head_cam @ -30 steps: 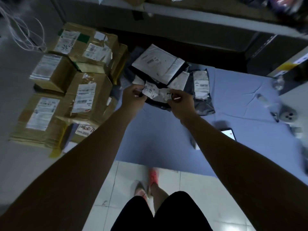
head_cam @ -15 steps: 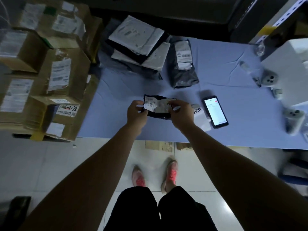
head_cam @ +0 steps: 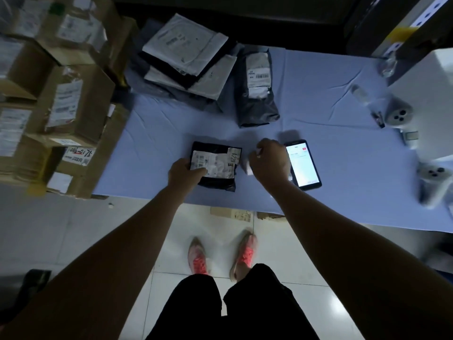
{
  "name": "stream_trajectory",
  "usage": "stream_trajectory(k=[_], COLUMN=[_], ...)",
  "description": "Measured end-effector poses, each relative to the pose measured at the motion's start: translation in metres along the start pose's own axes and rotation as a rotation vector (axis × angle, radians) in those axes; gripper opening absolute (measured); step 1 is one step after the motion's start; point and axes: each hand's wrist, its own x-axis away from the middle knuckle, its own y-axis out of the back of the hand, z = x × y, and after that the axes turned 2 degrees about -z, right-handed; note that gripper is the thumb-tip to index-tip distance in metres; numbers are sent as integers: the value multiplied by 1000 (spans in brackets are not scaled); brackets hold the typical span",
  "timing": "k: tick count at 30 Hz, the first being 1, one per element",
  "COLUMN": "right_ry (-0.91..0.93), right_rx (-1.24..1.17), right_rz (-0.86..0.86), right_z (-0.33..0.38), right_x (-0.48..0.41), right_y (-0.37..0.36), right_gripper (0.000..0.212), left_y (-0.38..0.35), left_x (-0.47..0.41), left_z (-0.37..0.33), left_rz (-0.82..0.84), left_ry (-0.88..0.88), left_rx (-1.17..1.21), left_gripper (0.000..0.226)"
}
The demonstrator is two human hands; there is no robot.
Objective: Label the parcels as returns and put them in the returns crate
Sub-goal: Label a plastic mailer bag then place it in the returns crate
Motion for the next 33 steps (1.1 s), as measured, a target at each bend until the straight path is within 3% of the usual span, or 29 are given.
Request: stream_trajectory(k=[4, 8, 14, 24, 33], right_ry=[-49, -93, -260, -359, -293], right_rx=[131, 299, 306, 263, 129], right_rz=[41, 59, 180, 177, 77], right_z=[-30, -59, -86, -97, -72], right_x=[-14, -26, -37, -45, -57], right_y=[18, 27, 34, 30, 37], right_gripper=[40, 45, 82, 81, 74], left_y=[-10, -20, -29, -30, -18], left_x=[-3, 3, 7, 12, 13], left_z=[-5, -11, -15, -22, -32], left_rz=[-49, -107, -199, -245, -250], left_ry=[-15, 37, 87, 90, 44], left_rx=[-34, 11, 74, 93, 239], left_gripper=[30, 26, 21, 23, 27])
